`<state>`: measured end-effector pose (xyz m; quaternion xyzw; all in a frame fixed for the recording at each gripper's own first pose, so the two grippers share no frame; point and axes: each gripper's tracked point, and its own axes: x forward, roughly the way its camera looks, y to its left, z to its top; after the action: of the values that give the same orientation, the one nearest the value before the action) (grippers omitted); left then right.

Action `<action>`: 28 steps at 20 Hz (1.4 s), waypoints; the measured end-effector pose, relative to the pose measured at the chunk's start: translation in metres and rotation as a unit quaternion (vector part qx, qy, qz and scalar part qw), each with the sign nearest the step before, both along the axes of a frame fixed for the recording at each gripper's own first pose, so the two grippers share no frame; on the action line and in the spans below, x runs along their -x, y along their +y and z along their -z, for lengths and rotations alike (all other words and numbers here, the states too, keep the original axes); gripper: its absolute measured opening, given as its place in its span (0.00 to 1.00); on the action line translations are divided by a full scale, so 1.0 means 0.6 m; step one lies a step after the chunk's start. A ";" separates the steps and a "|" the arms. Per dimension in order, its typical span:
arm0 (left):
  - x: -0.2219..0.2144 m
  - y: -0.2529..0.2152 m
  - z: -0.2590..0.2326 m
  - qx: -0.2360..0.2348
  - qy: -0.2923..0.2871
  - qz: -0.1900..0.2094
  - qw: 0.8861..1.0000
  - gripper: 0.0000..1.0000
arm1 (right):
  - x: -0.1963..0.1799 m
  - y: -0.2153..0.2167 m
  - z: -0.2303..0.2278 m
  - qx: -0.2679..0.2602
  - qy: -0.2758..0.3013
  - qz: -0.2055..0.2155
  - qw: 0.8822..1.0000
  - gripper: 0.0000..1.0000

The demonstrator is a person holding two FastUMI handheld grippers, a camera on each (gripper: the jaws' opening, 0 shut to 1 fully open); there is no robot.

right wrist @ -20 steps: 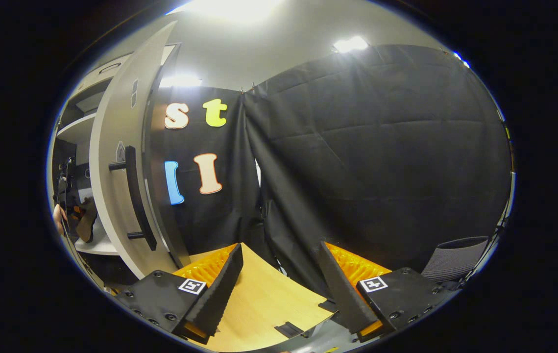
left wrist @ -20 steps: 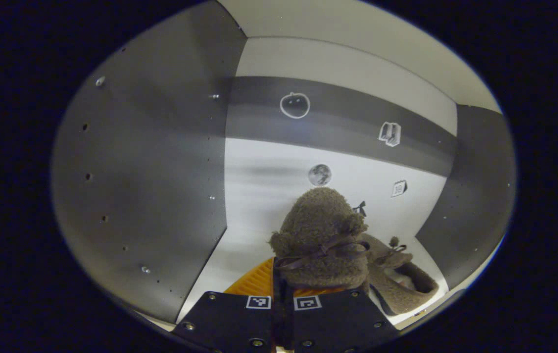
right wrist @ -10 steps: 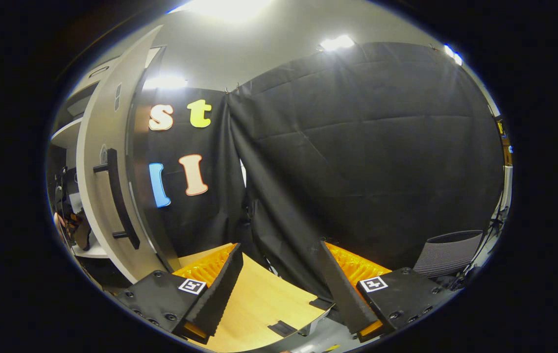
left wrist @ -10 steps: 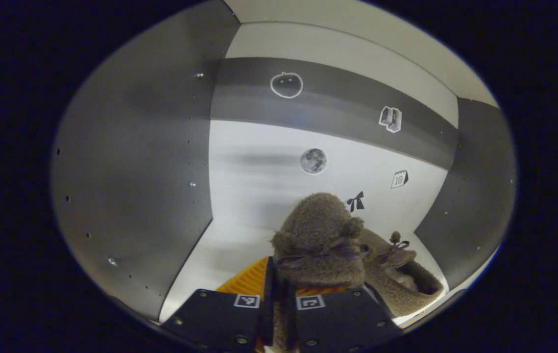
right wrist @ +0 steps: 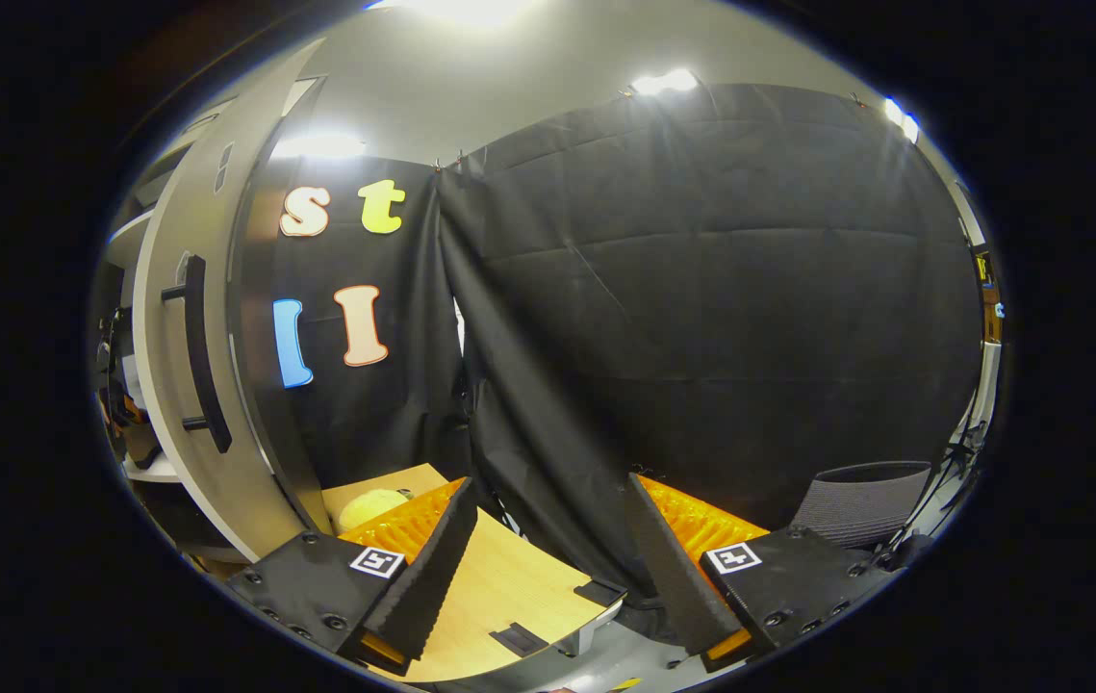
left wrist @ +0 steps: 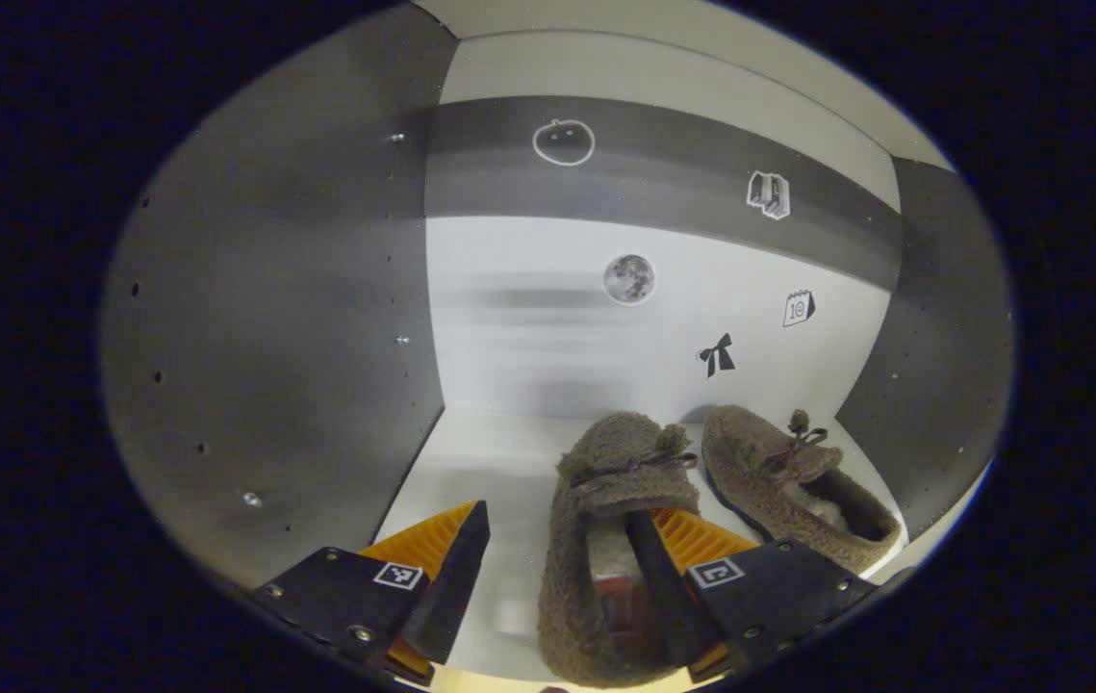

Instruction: Grab one shoe with the right hand and put it into the shoe cabinet, grab the other shoe with the left hand and put it into the shoe cabinet; then close the right door with the right hand and the left door with the left hand.

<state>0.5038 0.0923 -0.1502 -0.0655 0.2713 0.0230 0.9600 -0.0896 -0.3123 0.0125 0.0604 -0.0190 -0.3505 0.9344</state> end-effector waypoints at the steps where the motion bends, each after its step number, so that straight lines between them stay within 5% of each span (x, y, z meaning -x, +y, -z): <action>1: 0.012 -0.003 -0.008 0.005 -0.004 0.001 1.000 0.87 | -0.005 0.001 -0.001 0.000 -0.003 -0.005 1.000 0.92; 4: 0.053 -0.024 -0.056 0.018 -0.032 0.016 0.999 0.94 | -0.024 0.003 -0.006 0.016 0.002 -0.022 1.000 0.98; 5: 0.068 -0.032 -0.074 0.014 -0.042 0.022 0.999 0.87 | -0.033 0.006 -0.009 0.021 0.004 -0.031 0.999 0.92; 10: 0.155 -0.067 -0.217 -0.018 -0.152 0.036 0.988 0.87 | -0.088 0.038 -0.047 0.038 -0.009 -0.095 0.995 0.98; 11: 0.170 -0.069 -0.239 -0.027 -0.176 0.037 0.983 0.80 | -0.098 0.044 -0.058 0.046 -0.012 -0.106 0.993 0.98; 12: 0.187 -0.069 -0.264 -0.042 -0.202 0.038 0.978 0.94 | -0.107 0.049 -0.068 0.053 -0.016 -0.117 0.992 0.92; 15: 0.261 -0.070 -0.324 -0.068 -0.259 0.039 0.963 0.93 | -0.134 0.062 -0.101 0.067 -0.032 -0.146 0.987 0.98; 17: 0.299 -0.074 -0.336 -0.062 -0.281 0.044 0.957 0.93 | -0.151 0.067 -0.121 0.068 -0.044 -0.161 0.984 0.92; 21: 0.347 -0.043 -0.336 -0.041 -0.316 0.037 0.947 0.93 | -0.177 0.078 -0.156 0.066 -0.063 -0.187 0.978 0.98; 28: 0.356 -0.030 -0.326 -0.046 -0.296 -0.010 0.954 0.86 | -0.216 0.119 -0.186 0.065 -0.072 -0.237 0.967 0.98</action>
<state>0.2900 0.0741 0.0455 -0.0278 -0.0270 0.0245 0.9989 0.0401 -0.2406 0.1244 0.0269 -0.0941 -0.1118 0.9889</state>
